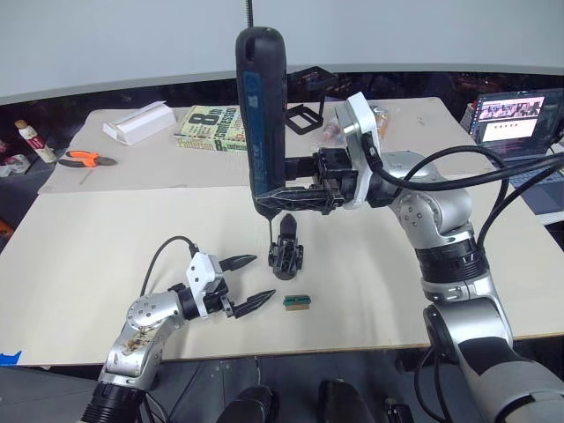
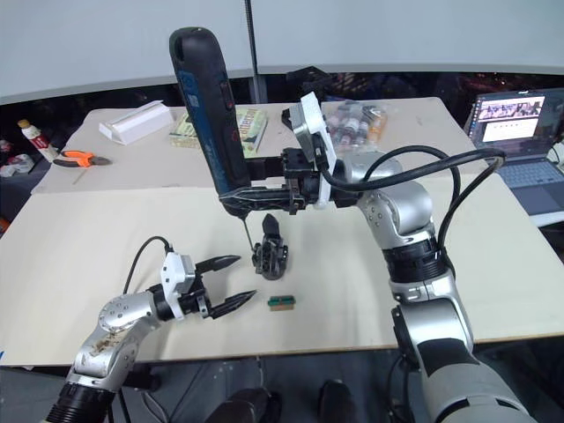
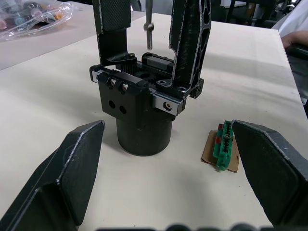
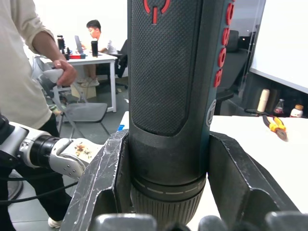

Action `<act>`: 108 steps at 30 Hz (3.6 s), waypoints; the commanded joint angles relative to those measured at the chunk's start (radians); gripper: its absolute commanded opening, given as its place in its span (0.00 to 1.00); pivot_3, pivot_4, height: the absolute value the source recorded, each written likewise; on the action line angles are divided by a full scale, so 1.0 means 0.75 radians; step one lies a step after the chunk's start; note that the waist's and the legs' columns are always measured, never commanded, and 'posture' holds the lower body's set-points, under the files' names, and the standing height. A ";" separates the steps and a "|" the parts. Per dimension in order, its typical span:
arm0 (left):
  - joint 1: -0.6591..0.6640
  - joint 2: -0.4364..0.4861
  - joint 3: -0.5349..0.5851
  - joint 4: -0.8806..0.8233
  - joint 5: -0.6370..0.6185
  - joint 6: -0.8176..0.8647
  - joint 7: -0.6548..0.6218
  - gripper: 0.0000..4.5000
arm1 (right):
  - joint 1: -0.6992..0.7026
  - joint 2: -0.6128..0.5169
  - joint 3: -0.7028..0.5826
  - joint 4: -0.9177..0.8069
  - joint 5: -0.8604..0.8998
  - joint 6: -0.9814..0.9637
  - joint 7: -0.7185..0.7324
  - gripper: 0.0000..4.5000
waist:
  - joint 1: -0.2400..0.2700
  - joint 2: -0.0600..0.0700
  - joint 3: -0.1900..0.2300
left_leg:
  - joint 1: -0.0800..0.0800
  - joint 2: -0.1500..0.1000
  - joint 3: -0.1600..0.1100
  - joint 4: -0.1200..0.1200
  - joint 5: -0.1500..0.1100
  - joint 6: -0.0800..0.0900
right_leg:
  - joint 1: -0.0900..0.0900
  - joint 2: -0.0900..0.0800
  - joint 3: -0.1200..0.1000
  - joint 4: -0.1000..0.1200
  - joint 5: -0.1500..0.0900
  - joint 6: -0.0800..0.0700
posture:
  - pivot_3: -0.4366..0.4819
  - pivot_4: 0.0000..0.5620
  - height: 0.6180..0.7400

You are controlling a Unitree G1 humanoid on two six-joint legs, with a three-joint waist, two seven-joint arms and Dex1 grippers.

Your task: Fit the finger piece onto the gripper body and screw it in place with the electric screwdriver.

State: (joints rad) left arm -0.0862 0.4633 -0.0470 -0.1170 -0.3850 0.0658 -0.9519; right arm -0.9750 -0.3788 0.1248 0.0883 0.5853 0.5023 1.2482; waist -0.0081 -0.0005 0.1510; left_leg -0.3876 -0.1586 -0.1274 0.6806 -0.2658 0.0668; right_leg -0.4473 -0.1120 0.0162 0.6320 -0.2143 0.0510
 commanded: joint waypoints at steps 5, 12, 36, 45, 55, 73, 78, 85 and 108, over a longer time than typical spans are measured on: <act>-0.016 -0.012 0.004 -0.003 0.011 -0.035 0.003 1.00 | -0.009 0.009 -0.029 -0.037 -0.012 -0.052 0.024 0.41 | -0.007 0.000 0.000 | -0.002 0.000 0.000 0.000 0.000 -0.001 | -0.003 0.000 0.000 0.001 0.000 0.000 | 0.48 0.27 1.00; -0.027 -0.031 0.000 0.002 0.021 -0.031 0.011 1.00 | 0.013 0.018 -0.029 -0.047 -0.017 -0.056 0.018 0.41 | -0.007 0.000 0.000 | -0.002 0.000 0.000 0.000 0.000 -0.001 | -0.004 0.000 0.000 0.001 0.000 0.000 | 0.48 0.27 1.00; -0.063 -0.049 -0.017 -0.006 0.026 0.009 0.028 1.00 | 0.070 0.013 -0.023 -0.060 -0.041 -0.064 0.041 0.41 | -0.007 0.000 0.000 | -0.002 0.000 0.000 0.001 0.001 -0.001 | -0.004 0.000 0.000 0.002 0.000 0.000 | 0.48 0.27 1.00; -0.065 -0.047 -0.023 -0.013 0.027 0.019 0.029 1.00 | 0.069 0.003 -0.027 -0.065 -0.036 -0.051 0.053 0.41 | -0.007 0.000 0.000 | -0.002 0.000 0.000 0.001 0.000 -0.001 | -0.004 0.000 0.000 0.002 0.000 0.000 | 0.48 0.27 1.00; -0.058 -0.051 -0.028 -0.030 0.028 0.034 0.034 1.00 | 0.065 -0.004 -0.029 -0.069 -0.028 -0.034 0.065 0.41 | -0.007 0.000 0.000 | -0.002 0.000 0.000 0.001 0.000 -0.001 | -0.004 0.000 0.000 0.002 0.000 0.000 | 0.48 0.27 1.00; -0.058 -0.057 -0.030 -0.038 0.030 0.050 0.049 1.00 | 0.067 0.020 -0.021 -0.041 -0.063 -0.076 0.040 0.41 | -0.007 0.000 0.000 | -0.002 0.000 0.000 0.001 0.001 -0.001 | -0.004 0.000 0.000 0.003 0.000 0.000 | 0.48 0.27 1.00; -0.091 -0.068 -0.044 0.003 0.051 0.058 0.068 1.00 | 0.072 0.023 -0.012 -0.042 -0.071 -0.076 0.042 0.41 | -0.006 0.000 0.000 | -0.003 0.000 0.000 0.001 0.001 -0.001 | -0.004 0.000 0.000 0.003 0.000 0.000 | 0.48 0.27 1.00; -0.132 -0.071 -0.064 0.058 0.079 0.064 0.086 1.00 | 0.079 0.014 0.000 -0.043 -0.081 -0.062 0.038 0.41 | -0.007 0.000 0.000 | -0.003 0.000 0.000 0.002 0.001 -0.001 | -0.005 0.000 0.000 0.005 0.000 0.000 | 0.48 0.27 1.00; -0.323 -0.175 -0.151 0.363 0.204 -0.013 0.091 1.00 | 0.084 0.007 -0.006 -0.061 -0.077 -0.063 0.022 0.41 | -0.007 -0.001 0.000 | -0.003 -0.001 0.000 0.006 0.001 -0.001 | -0.007 -0.001 0.000 0.013 0.000 0.000 | 0.48 0.27 1.00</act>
State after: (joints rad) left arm -0.3134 0.3364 -0.1602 0.1578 -0.2353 0.0788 -0.8775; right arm -0.9100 -0.3683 0.1437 0.0803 0.5134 0.4759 1.2642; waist -0.0131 -0.0009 0.1507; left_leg -0.3900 -0.1595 -0.1273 0.6853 -0.2652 0.0658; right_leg -0.4523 -0.1126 0.0162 0.6414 -0.2142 0.0507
